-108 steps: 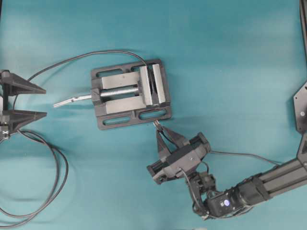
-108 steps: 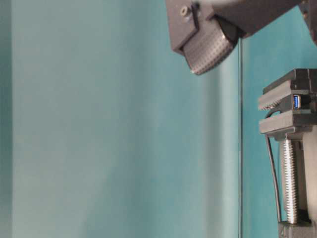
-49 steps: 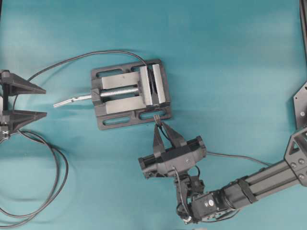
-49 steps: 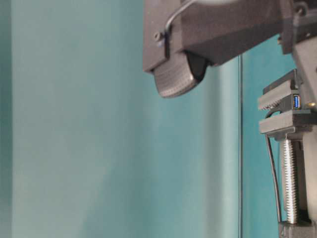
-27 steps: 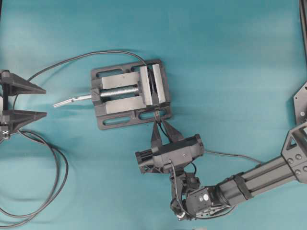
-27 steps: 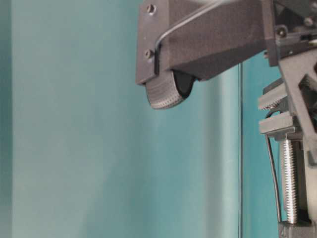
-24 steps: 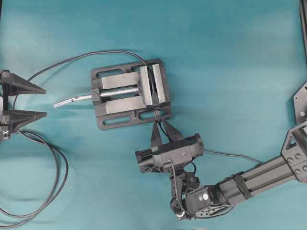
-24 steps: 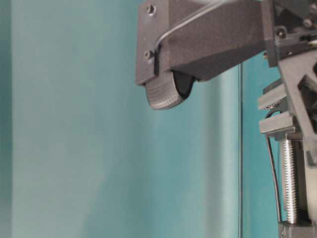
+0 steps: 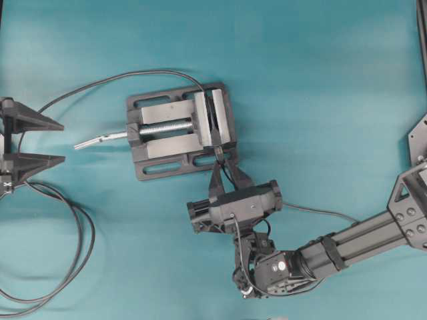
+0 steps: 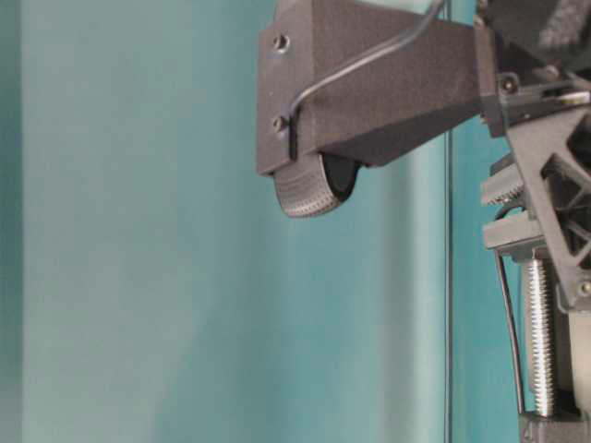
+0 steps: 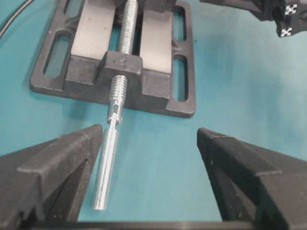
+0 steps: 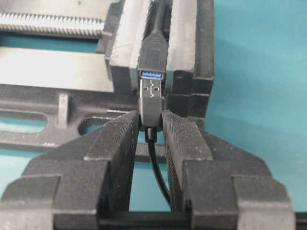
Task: Insert the USB cable into the fixed female connector.
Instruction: 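Align the USB plug with the blue port between the vise jaws, then push the USB plug forward into the blue port with the right gripper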
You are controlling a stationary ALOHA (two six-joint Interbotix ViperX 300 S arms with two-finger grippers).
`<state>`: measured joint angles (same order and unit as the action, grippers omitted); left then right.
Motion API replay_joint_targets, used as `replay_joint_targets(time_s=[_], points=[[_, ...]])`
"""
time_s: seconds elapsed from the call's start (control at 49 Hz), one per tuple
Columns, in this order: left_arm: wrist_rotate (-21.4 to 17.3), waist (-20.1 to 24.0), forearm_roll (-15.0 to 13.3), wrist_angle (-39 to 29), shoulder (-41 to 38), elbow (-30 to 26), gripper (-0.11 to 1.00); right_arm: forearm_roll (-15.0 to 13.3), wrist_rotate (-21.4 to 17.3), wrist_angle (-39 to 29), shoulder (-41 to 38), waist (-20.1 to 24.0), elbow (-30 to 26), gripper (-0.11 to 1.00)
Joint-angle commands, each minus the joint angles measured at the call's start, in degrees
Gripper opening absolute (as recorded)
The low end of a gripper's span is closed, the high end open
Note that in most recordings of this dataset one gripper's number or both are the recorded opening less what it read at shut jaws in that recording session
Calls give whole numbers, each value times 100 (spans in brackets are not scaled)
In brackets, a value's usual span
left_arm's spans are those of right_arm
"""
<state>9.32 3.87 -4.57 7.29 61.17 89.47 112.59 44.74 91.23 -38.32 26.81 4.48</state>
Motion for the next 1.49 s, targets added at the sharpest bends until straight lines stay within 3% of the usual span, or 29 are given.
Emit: replay_joint_targets(time_s=[0.0, 1.471], points=[[44, 9, 26, 26, -26, -62, 97, 0, 9, 62, 193, -26, -105, 20], [44, 9, 18, 18, -26, -62, 97, 0, 26, 70, 220, -193, -123, 20]])
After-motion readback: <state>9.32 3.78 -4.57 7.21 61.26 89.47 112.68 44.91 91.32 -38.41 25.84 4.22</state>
